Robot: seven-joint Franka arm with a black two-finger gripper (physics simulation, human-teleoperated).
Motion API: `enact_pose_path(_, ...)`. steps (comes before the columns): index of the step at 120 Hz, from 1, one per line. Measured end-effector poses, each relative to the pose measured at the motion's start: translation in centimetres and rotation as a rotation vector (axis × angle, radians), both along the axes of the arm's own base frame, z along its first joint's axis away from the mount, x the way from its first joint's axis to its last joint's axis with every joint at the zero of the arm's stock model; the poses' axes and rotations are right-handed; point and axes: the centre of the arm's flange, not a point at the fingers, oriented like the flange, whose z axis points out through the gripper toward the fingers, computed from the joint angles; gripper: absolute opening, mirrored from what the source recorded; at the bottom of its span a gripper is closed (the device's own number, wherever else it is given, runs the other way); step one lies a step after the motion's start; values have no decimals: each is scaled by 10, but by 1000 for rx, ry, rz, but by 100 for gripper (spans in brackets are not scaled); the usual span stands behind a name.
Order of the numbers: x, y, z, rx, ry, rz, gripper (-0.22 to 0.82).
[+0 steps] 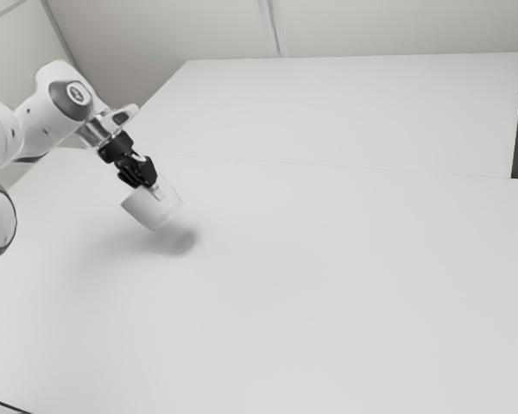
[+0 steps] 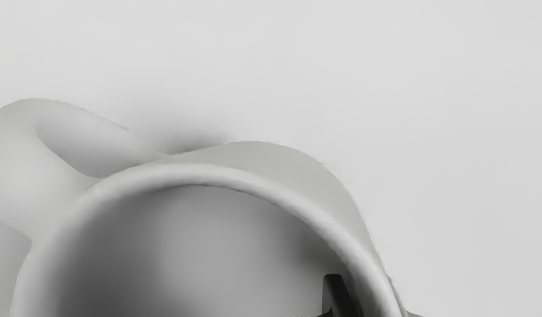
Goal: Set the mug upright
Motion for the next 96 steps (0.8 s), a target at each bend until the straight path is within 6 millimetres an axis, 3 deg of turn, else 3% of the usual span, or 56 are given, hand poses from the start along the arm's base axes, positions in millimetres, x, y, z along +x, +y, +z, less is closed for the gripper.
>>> enact_pose_path(17, -3, -43, 1, 230, 15, 59, -18)
enact_pose_path(32, -9, -63, -4, 349, -5, 155, -18)
enact_pose_path(73, -41, -101, -16, 468, -46, 423, -18)
enact_pose_path(96, -53, -115, -32, 495, -11, 547, -18)
